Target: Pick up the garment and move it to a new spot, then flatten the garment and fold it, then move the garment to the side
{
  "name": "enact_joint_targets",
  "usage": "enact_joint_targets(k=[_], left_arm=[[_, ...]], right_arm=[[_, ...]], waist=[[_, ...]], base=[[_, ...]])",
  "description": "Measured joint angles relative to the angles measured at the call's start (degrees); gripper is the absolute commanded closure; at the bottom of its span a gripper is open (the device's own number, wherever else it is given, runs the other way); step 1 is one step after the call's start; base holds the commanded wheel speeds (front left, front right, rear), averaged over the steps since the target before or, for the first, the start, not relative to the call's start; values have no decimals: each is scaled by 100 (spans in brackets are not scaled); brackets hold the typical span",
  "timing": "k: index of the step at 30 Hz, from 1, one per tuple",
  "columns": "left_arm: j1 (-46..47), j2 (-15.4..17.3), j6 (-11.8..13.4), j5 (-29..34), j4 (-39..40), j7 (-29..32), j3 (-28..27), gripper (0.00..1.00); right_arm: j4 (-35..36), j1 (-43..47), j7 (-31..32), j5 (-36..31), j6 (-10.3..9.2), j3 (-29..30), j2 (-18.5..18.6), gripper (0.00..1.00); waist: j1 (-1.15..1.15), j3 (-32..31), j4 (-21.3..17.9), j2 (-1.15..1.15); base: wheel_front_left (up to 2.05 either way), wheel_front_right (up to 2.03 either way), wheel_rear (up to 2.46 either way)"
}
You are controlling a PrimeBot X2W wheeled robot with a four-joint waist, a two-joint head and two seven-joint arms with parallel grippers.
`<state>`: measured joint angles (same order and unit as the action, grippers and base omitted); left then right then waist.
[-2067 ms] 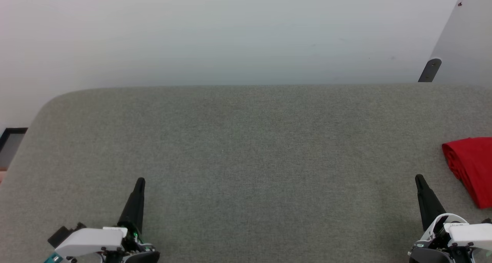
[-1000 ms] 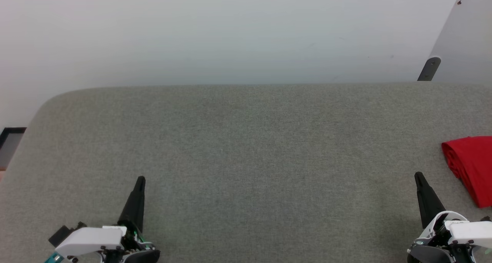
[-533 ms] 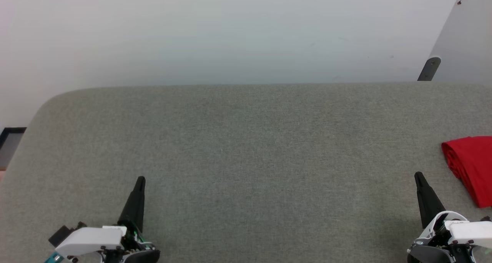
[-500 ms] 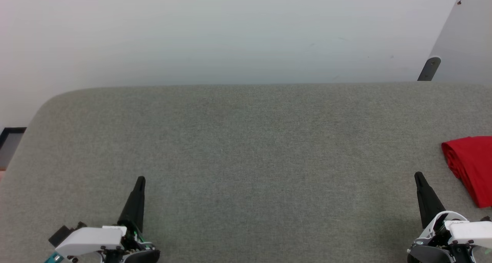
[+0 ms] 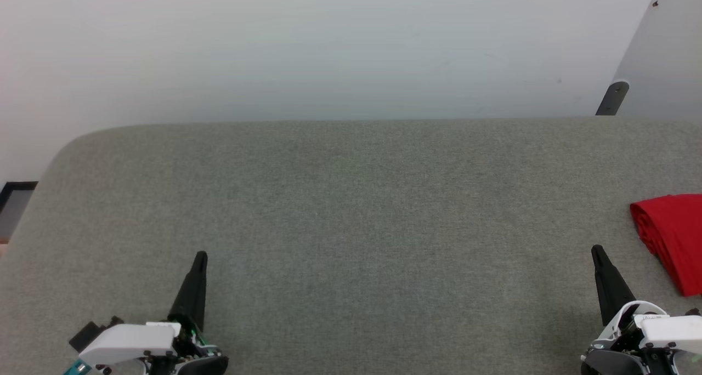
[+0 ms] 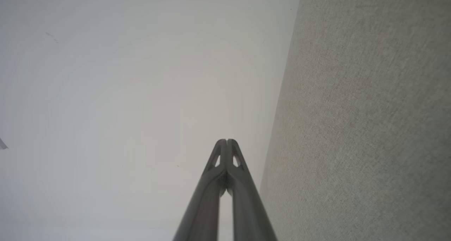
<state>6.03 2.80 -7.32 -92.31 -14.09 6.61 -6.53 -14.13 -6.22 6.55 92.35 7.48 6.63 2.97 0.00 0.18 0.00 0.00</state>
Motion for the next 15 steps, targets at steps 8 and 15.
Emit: enact_joint_targets(k=[8,15], left_arm=[[0,0,0,0,0,0,0,100],[0,0,0,0,0,0,0,100]], right_arm=[[0,0,0,0,0,-1,0,100],[0,0,0,0,0,-1,0,100]], waist=[[0,0,0,0],[0,0,0,0]], base=[[0,0,0],[0,0,0]])
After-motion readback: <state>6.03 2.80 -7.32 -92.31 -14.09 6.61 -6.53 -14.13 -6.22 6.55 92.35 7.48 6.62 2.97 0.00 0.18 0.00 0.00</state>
